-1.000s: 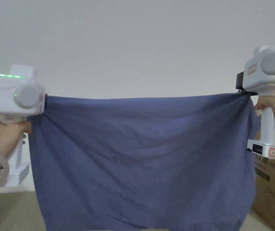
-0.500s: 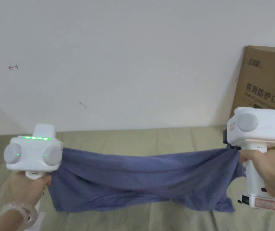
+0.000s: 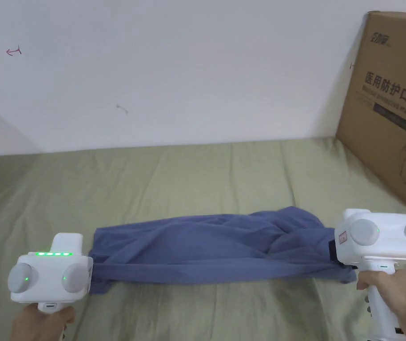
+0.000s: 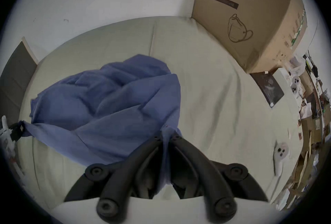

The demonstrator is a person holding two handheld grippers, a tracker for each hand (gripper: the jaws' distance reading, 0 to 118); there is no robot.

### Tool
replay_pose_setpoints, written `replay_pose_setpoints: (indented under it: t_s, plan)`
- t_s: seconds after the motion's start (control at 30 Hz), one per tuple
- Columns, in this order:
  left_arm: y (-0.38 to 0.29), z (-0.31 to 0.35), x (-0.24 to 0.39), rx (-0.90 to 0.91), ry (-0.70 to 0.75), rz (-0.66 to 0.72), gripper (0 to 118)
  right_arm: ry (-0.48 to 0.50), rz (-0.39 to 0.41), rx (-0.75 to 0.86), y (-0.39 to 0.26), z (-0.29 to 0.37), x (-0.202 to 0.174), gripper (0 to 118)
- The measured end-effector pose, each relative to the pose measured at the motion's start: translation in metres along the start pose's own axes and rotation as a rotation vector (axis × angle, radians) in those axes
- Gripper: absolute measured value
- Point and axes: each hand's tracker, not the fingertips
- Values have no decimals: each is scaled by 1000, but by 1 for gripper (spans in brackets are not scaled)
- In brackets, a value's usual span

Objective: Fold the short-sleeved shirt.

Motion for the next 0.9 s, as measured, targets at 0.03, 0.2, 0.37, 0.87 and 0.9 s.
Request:
replay_pose_setpoints:
  t_s: [0.03,0.2,0.37,0.87,0.9]
  plan:
    - [-6,10,-3,9,-19,10,4,3,0,5,-11,10,3,3]
    - [-66,100,-8,11,-15,-34,4,77,-77,-5,-87,65,31,3]
    - [-136,150,-23,-3,-31,-75,4,78,-70,-34,-178,106,56,3]
    - [-295,239,-35,-58,-51,-87,4,101,-125,-70,-348,166,100,3]
    - [-297,239,-36,-57,-57,-74,4,102,-124,-66,-350,167,101,3]
